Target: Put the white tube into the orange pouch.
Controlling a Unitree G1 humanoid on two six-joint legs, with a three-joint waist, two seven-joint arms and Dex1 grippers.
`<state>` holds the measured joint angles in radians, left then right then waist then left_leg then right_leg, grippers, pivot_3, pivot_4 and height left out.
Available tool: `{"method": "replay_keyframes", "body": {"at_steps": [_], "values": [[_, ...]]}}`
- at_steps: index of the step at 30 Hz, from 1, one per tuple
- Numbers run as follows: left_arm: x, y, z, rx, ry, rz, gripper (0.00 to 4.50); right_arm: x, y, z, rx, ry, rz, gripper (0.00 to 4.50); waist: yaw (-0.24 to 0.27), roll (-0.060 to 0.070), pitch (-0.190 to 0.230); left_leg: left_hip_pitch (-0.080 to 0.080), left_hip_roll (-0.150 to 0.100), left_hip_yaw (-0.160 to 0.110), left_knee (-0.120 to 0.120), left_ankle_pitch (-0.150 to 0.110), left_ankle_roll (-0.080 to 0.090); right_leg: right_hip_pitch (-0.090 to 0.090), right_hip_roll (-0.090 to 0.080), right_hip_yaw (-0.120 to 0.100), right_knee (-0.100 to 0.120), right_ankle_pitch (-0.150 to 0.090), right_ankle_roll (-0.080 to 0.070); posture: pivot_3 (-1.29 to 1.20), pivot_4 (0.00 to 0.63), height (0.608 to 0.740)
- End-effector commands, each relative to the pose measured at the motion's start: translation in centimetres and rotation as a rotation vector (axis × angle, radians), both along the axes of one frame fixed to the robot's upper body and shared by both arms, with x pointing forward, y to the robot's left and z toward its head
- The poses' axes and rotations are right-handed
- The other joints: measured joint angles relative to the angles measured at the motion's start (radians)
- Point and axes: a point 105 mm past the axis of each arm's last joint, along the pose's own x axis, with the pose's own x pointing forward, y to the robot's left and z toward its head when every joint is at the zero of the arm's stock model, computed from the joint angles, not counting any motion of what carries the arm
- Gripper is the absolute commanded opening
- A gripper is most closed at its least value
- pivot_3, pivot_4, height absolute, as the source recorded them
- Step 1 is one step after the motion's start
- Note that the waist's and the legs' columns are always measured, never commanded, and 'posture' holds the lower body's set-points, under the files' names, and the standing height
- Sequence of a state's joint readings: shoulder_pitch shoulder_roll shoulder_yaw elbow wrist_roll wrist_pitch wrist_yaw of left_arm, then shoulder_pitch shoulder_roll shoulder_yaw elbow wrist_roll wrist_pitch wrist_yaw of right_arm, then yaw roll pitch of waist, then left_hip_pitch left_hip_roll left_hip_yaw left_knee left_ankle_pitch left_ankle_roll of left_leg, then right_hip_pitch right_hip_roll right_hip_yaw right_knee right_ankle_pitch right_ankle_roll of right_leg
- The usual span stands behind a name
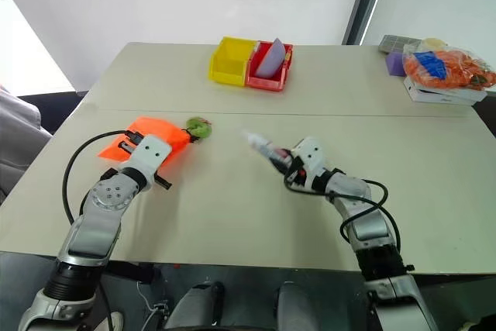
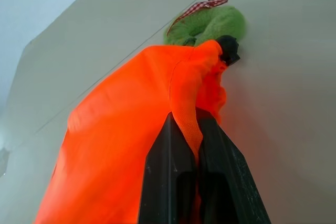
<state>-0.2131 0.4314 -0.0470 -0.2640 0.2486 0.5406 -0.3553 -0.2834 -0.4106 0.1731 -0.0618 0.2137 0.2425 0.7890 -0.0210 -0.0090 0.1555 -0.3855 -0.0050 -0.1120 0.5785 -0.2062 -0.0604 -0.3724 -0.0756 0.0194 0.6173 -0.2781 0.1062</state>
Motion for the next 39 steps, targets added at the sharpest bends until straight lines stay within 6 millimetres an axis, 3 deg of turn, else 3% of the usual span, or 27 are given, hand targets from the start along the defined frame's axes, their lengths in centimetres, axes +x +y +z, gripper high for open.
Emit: {"method": "replay_keyframes", "body": {"at_steps": [1, 7, 31, 39], "values": [[0.0, -0.5, 1.8, -0.001, -0.064, -0.029, 0.00, -1.1, 2.8, 1.2, -0.021, -0.050, 0.100, 1.25, 0.004, 0.000, 0.000, 0.000, 0.000, 0.000, 0.000, 0.000, 0.000, 0.000, 0.000, 0.000, 0.000, -0.001, -0.002, 0.00, 0.150, 0.724], [-0.6, -1.4, 2.2, -0.009, -0.071, -0.070, 0.00, -0.1, 6.1, 0.8, -0.024, -0.051, 0.105, 1.25, 0.007, 0.000, 0.000, 0.000, 0.000, 0.000, 0.001, 0.000, -0.001, 0.000, 0.000, 0.000, 0.000, -0.001, -0.003, 0.00, 0.150, 0.724], [-4.1, -6.8, 1.0, -0.053, 0.091, -0.381, 0.00, 0.8, 12.1, 2.6, -0.009, -0.153, 0.236, 1.25, 0.002, -0.001, 0.000, -0.001, 0.000, -0.001, 0.000, 0.000, -0.001, -0.001, 0.000, 0.000, 0.000, -0.001, -0.003, 0.00, 0.150, 0.724], [-5.3, -8.3, 1.4, -0.105, 0.122, -0.460, 0.00, 0.2, 15.0, 2.6, -0.057, -0.194, 0.347, 1.25, 0.000, -0.001, 0.000, -0.001, 0.000, -0.001, 0.000, 0.000, -0.001, -0.001, 0.001, 0.000, 0.000, -0.001, -0.003, 0.00, 0.150, 0.724]]}}
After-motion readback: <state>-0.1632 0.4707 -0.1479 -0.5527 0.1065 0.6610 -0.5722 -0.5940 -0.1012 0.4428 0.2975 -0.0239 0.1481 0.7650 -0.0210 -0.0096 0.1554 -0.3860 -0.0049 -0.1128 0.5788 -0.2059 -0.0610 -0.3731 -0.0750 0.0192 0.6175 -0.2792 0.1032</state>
